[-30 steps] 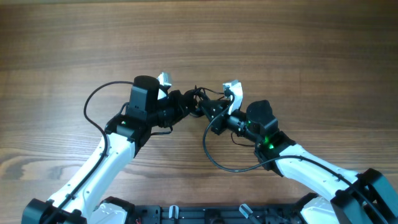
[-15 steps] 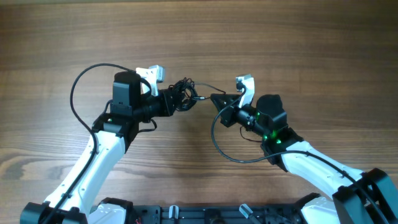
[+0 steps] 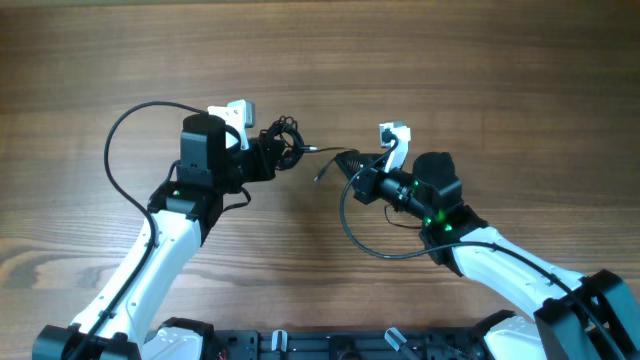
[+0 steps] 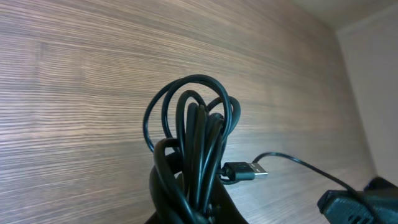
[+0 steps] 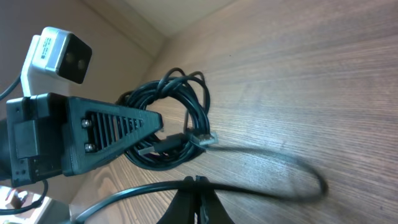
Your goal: Untangle cables
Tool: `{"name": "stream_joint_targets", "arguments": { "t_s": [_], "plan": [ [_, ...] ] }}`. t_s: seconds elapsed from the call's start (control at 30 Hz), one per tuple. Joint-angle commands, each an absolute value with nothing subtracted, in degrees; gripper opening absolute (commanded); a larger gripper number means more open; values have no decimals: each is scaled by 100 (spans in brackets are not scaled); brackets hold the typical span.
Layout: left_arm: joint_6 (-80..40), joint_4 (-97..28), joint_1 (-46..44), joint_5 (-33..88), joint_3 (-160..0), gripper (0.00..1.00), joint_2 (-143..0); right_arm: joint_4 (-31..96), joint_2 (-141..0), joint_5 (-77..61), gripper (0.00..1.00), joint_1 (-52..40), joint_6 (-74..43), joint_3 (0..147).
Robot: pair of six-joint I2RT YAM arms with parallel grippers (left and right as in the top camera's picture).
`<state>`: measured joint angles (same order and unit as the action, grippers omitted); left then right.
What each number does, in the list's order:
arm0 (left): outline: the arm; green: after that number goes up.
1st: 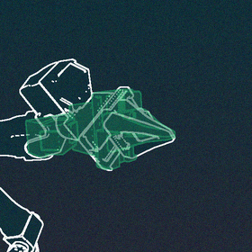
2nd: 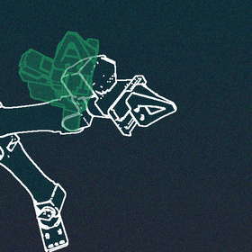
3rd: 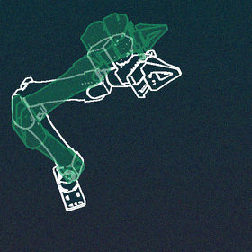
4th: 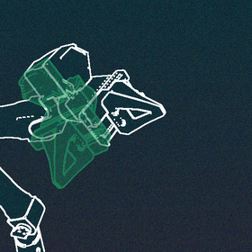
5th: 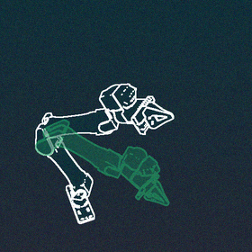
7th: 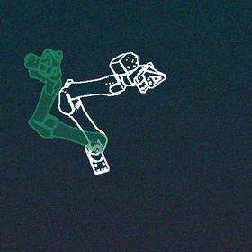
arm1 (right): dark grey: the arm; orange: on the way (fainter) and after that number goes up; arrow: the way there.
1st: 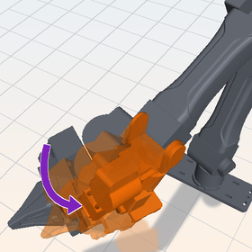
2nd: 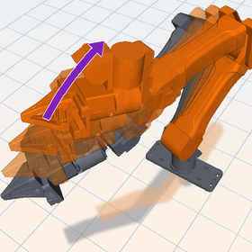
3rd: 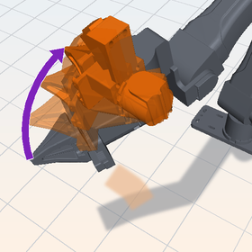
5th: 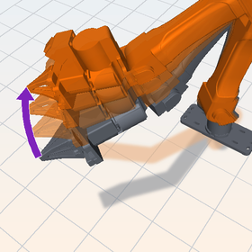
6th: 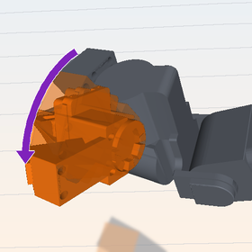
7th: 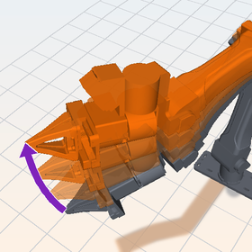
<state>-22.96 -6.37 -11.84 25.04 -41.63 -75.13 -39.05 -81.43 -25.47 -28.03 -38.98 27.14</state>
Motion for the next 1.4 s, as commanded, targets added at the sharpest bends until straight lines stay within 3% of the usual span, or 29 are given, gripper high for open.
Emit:
{"name": "stream_joint_targets", "arguments": {
  "t_s": [0.0,0.17,0.27,0.3,0.33,0.4,0.57,0.63,0.7,0.73,0.83,0.97,1.07,1.2,1.3,1.37],
  "plan": [
    [-2165,-598,-1188,3511,-4233,4,-7502,-4421,-8121,-2928,5,-2810,-3951,2753],
    [-1848,-600,-1188,3813,-4233,4,-7502,-3918,-8121,-2209,6,-2810,-3669,2755],
    [-2283,-600,-1188,3487,-4233,4,-7502,-3892,-8121,-2322,59,-2810,-4088,2755],
    [-2604,-598,-1188,3116,-4233,4,-7502,-3695,-8121,-2399,82,-2810,-4431,2755],
    [-2840,-598,-1186,2814,-4233,4,-7502,-3496,-8121,-2480,100,-2810,-4678,2753],
    [-3905,-622,-1188,1597,-4233,4,-7502,-2655,-8121,-2644,100,-2808,-5297,2753],
    [-4930,-893,-1188,847,-4233,4,-7502,-2322,-8121,-1903,99,-2759,-6967,2753],
    [-5103,-1105,-1188,720,-4233,4,-7502,-2405,-8119,-1396,100,-2749,-7126,2753],
    [-4698,-1074,-1188,904,-4233,4,-7502,-2600,-8121,-1260,100,-2740,-5988,2753],
    [-4141,-950,-1186,1157,-4233,4,-7502,-2681,-8121,-1343,100,-2740,-4777,2753],
    [-3269,-515,-1094,2152,-4233,4,-7502,-2611,-8121,-3177,99,-2379,-3118,2753],
    [-2998,-399,-908,3208,-4233,4,-7502,-2314,-8211,-4230,97,-1286,-2318,2753],
    [-3011,-399,-908,3712,-4233,4,-7502,-2574,-8626,-5334,94,-1031,-1905,2753],
    [-3140,-399,-910,3920,-4233,5,-7502,-2792,-9448,-6132,70,-1046,-1671,2753],
    [-3194,-397,-908,3916,-4233,6,-7500,-2766,-9478,-6473,61,-1048,-1669,2753],
    [-3194,-399,-908,3918,-4233,7,-7500,-2628,-9478,-6504,50,-1048,-1664,2753]
  ]
}}
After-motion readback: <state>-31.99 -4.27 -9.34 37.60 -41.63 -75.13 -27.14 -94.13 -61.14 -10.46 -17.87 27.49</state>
